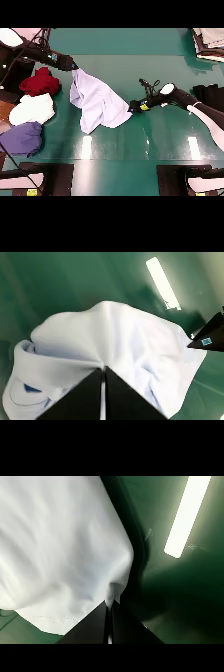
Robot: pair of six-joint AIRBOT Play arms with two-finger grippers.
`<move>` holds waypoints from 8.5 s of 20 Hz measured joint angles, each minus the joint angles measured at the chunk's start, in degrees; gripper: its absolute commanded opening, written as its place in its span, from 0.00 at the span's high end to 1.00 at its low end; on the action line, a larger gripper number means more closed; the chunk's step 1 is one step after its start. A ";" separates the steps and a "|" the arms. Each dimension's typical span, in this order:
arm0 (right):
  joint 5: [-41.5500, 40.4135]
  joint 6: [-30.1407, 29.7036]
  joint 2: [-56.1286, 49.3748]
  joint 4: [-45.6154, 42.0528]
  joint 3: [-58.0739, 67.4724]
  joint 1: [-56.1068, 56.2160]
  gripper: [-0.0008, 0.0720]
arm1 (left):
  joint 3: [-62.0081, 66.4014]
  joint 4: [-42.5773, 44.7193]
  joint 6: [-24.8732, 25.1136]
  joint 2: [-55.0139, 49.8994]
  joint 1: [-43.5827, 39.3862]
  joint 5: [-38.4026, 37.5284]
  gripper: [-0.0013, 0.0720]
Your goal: Fold the shirts.
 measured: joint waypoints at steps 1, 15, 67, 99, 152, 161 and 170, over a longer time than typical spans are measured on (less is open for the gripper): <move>1.60 0.39 0.61 -1.75 1.79 -0.59 0.97 | 0.11 0.83 -0.20 1.60 0.00 0.37 0.95; 18.29 4.07 30.05 -16.70 39.71 -18.40 0.97 | 16.20 0.55 -0.52 29.46 0.00 -2.38 0.95; 15.82 6.05 32.46 -23.30 23.10 -24.17 0.97 | -20.26 10.80 -3.30 23.56 4.04 12.70 0.95; 16.50 6.03 5.33 -23.50 24.09 -29.22 0.97 | -18.53 4.55 4.79 2.56 0.70 13.70 0.94; 22.91 -5.66 22.95 -18.73 -29.00 -64.52 0.52 | -50.21 -8.85 5.92 12.22 7.48 8.96 0.95; 16.81 -7.52 26.27 -18.18 -27.10 -57.00 0.97 | -48.50 -8.59 5.49 14.36 7.45 8.59 0.95; 17.00 0.72 38.84 -16.87 10.21 -41.83 0.97 | -12.33 -5.73 1.14 28.55 7.45 5.84 0.95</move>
